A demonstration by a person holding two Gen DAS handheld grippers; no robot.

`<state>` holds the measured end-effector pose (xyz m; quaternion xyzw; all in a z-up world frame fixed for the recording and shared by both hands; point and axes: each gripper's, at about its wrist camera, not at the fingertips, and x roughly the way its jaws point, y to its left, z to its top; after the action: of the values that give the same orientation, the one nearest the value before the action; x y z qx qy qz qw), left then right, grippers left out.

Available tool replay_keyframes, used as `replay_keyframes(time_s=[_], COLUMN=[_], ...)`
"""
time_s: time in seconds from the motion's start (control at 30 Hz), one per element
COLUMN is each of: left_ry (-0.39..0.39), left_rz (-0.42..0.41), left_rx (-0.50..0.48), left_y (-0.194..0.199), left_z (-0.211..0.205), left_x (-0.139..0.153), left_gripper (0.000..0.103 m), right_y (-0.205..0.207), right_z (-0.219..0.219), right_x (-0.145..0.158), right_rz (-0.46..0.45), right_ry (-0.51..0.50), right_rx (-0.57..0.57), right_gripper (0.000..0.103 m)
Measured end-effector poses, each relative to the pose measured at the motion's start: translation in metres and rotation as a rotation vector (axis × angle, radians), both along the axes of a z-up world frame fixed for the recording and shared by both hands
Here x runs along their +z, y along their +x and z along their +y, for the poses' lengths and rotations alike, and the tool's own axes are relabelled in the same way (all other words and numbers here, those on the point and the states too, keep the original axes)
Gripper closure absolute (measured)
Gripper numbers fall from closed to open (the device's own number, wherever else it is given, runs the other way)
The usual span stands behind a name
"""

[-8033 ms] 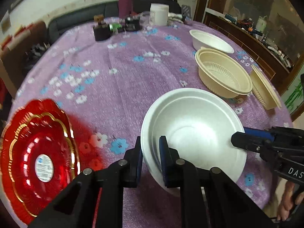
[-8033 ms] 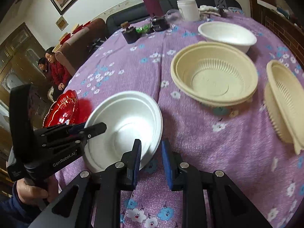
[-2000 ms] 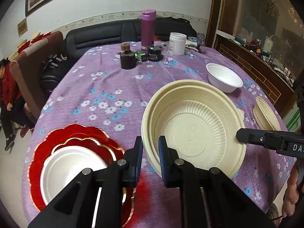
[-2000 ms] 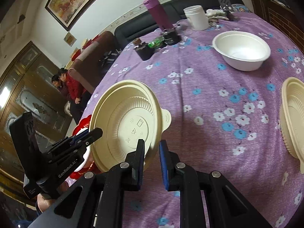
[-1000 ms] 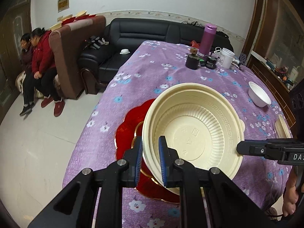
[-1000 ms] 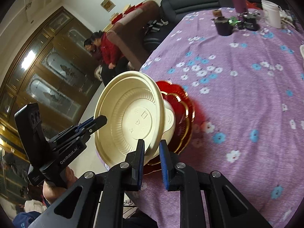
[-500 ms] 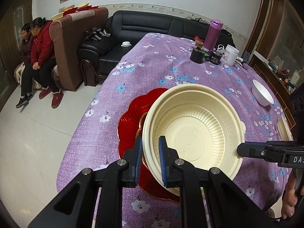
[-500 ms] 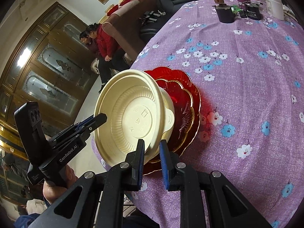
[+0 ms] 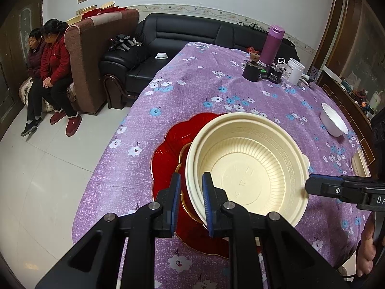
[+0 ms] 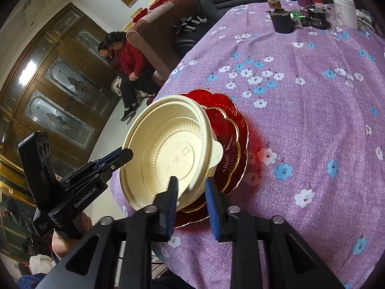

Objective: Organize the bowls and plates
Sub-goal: 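Lower the beige bowl onto the plate stack and open the left tool, then move the left tool to the white foam bowl and grasp its rim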

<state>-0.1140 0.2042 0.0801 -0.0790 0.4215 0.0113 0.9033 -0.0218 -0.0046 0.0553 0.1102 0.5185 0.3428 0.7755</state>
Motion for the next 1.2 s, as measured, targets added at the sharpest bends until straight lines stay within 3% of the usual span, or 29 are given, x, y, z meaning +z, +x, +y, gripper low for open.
replay_keyframes(time_s=[0.3, 0.6, 0.77, 0.97, 1.2], left_ry=[0.008, 0.022, 0.032, 0.013, -0.039], left_rz=[-0.032, -0.060, -0.074, -0.072, -0.005], left_rx=[-0.010, -0.068, -0.157, -0.329, -0.477], left_y=[-0.007, 0.000, 0.007, 0.024, 0.065], left_z=[-0.006, -0.038, -0.079, -0.155, -0.247], left_x=[0.016, 0.039, 0.051, 0.058, 0.050], left_gripper=[0.083, 0.077, 0.076, 0.070, 0.070], right_y=[-0.006, -0.004, 0.000, 0.005, 0.033], right_z=[-0.028, -0.089, -0.134, -0.214, -0.309], right_x=[0.013, 0.031, 0.040, 0.061, 0.065], right_rz=[-0.028, -0.070, -0.089, -0.143, -0.131], right_ry=[0.032, 0.080, 0.090, 0.059, -0.026], right_rx=[-0.032, -0.135, -0.213, -0.368, -0.571], right_gripper=[0.068, 0.068, 0.068, 0.068, 0.068])
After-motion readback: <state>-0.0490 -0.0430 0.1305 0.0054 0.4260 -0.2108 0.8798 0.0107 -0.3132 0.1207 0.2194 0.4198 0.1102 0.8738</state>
